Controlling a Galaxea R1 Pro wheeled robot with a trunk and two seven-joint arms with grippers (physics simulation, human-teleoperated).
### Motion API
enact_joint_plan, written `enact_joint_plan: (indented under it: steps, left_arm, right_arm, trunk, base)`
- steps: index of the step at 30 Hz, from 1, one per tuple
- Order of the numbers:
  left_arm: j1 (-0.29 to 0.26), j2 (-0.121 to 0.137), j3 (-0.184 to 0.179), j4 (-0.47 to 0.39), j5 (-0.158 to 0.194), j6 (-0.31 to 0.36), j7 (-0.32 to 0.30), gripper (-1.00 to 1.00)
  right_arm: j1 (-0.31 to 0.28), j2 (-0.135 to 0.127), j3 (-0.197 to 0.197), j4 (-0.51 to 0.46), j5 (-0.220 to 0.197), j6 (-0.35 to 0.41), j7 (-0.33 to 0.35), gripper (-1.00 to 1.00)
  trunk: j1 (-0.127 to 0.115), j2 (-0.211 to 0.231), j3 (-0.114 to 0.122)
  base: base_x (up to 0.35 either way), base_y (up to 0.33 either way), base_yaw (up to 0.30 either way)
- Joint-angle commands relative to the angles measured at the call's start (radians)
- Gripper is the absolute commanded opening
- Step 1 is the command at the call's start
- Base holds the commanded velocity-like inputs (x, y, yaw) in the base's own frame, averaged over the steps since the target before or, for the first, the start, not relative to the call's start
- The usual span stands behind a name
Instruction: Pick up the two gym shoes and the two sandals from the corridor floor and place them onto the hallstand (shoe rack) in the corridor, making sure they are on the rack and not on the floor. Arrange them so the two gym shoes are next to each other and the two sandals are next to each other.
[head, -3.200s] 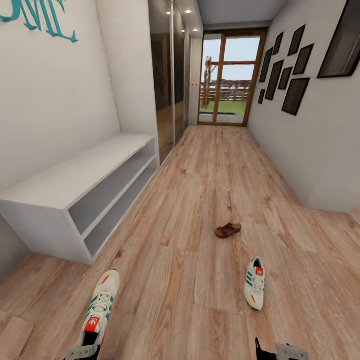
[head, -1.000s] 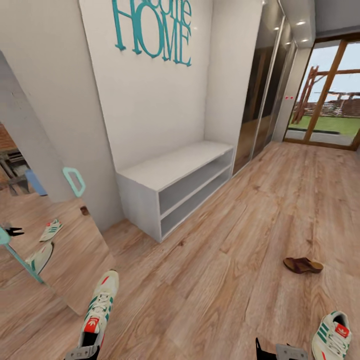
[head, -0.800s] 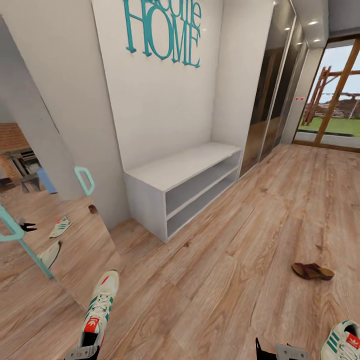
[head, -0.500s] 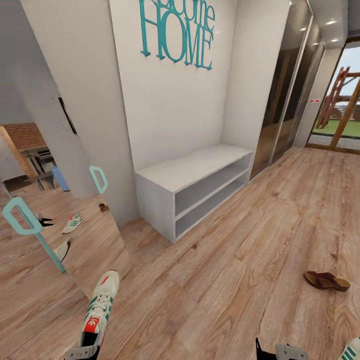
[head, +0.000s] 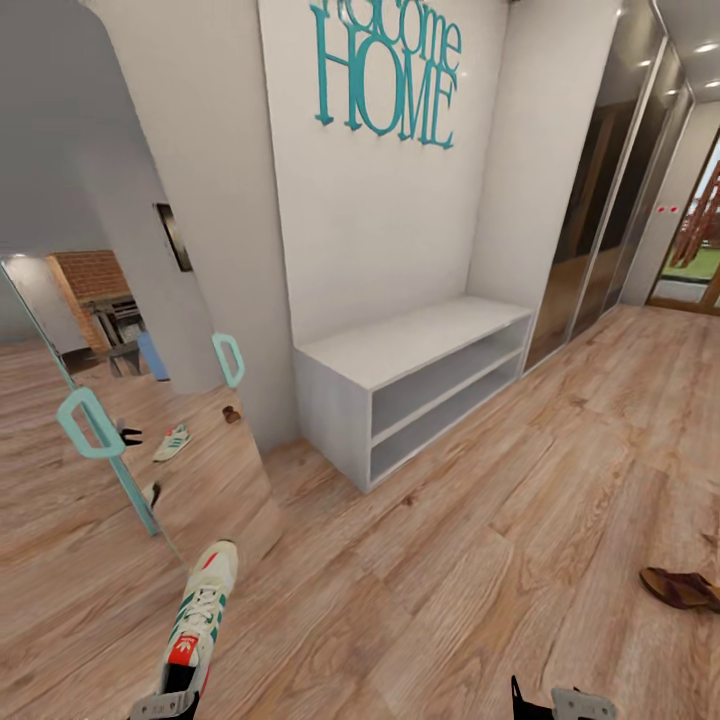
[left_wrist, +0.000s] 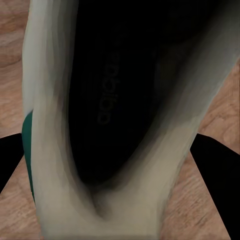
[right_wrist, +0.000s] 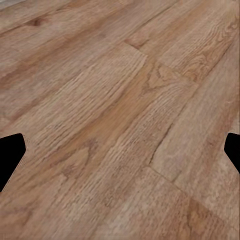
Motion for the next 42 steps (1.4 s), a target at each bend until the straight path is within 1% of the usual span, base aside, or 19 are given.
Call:
enact_joint_plan:
  steps: [1, 9, 12, 15, 16, 17, 18, 19, 22, 23, 42]
  left_arm:
    - [-0.001, -0.001, 0.009, 0.001, -0.009, -0.004, -0.006, -1.0]
    - [-0.001, -0.001, 0.009, 0.003, -0.009, -0.004, -0.006, -1.0]
    - [-0.001, -0.001, 0.014, 0.008, -0.001, -0.004, -0.006, -1.0]
    - [0.001, 0.001, 0.04, 0.01, 0.043, -0.006, -0.009, -1.0]
    - [0.004, 0.001, 0.043, 0.009, 0.053, -0.006, -0.01, -1.0]
    - [0.015, 0.003, 0.052, 0.003, 0.079, -0.008, -0.013, -1.0]
    - [0.02, 0.003, 0.055, 0.001, 0.088, -0.027, -0.014, -1.0]
    - [0.021, 0.003, 0.056, 0.0, 0.09, -0.037, -0.014, -1.0]
    - [0.025, 0.002, 0.057, 0.005, 0.095, -0.1, -0.014, -1.0]
    - [0.026, 0.001, 0.057, 0.006, 0.095, -0.11, -0.014, -1.0]
    - [0.027, 0.001, 0.059, 0.01, 0.096, -0.114, -0.006, -1.0]
  right_arm:
    - [0.0, 0.0, 0.001, 0.001, 0.001, -0.003, -0.003, 1.0]
    - [0.0, 0.0, 0.001, 0.0, 0.0, -0.003, -0.003, 1.0]
    - [0.0, 0.0, 0.001, 0.0, 0.0, -0.003, -0.003, 1.0]
    - [0.0, 0.0, 0.001, 0.0, 0.0, -0.003, -0.003, 1.0]
    - [0.0, 0.0, 0.001, 0.0, 0.0, -0.003, -0.003, 1.0]
    - [0.0, 0.0, 0.001, 0.0, 0.0, -0.003, -0.003, 1.0]
    - [0.0, 0.0, 0.001, 0.0, 0.0, -0.003, -0.003, 1.0]
    - [0.0, 0.0, 0.001, 0.0, 0.0, -0.003, -0.003, 1.0]
    - [0.0, 0.0, 0.001, 0.0, 0.0, -0.003, -0.003, 1.0]
    - [0.0, 0.0, 0.001, 0.0, 0.0, -0.003, -0.003, 1.0]
    - [0.0, 0.0, 0.001, 0.001, 0.001, -0.003, -0.003, 1.0]
  trunk:
    - [0.0, 0.0, 0.0]
    - [0.0, 0.0, 0.011]
    - [0.0, 0.0, 0.015]
    - [0.0, 0.0, 0.019]
    - [0.0, 0.0, 0.02]
    - [0.0, 0.0, 0.022]
    - [0.0, 0.0, 0.023]
    - [0.0, 0.0, 0.024]
    - [0.0, 0.0, 0.028]
    - [0.0, 0.0, 0.029]
    - [0.0, 0.0, 0.054]
  base:
    - [0.0, 0.0, 0.155]
    - [0.0, 0.0, 0.155]
    - [0.0, 0.0, 0.155]
    - [0.0, 0.0, 0.155]
    - [0.0, 0.0, 0.155]
    - [0.0, 0.0, 0.155]
    - [0.0, 0.0, 0.155]
    - [0.0, 0.0, 0.155]
    - [0.0, 0.0, 0.155]
    - [0.0, 0.0, 0.155]
    - [0.0, 0.0, 0.155]
